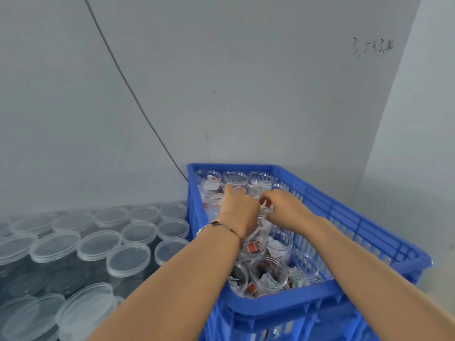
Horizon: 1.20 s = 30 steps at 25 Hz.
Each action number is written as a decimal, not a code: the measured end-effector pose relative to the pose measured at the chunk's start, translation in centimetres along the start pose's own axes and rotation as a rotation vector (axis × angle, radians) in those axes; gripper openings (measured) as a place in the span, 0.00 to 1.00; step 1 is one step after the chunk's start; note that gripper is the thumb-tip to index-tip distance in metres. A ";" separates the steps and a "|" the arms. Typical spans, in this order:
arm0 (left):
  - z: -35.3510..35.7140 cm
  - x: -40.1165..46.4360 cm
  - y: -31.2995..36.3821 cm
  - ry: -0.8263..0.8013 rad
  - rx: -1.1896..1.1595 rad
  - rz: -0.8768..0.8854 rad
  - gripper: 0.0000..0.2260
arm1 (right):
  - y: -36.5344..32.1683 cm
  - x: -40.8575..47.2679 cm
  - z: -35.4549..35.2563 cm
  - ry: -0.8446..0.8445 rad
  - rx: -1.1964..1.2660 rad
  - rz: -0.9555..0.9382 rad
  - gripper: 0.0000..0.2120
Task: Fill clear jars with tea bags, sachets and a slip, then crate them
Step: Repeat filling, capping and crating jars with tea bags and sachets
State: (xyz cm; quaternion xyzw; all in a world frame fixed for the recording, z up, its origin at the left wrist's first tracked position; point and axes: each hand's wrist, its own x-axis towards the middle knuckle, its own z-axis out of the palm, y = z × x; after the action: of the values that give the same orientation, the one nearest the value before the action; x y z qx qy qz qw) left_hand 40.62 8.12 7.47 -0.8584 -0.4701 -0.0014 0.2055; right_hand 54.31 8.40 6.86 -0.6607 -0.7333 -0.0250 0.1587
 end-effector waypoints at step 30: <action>13.1 -37.4 -27.0 0.121 -0.591 -0.635 0.26 | -41.5 -1.7 13.3 -0.330 0.384 -0.400 0.10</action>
State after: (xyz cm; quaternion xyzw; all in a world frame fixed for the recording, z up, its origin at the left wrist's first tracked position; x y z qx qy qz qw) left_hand -4.60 -4.63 -2.33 -0.6916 -0.6771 -0.2493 -0.0325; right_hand 11.23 4.78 0.97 -0.4567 -0.8557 0.1905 0.1512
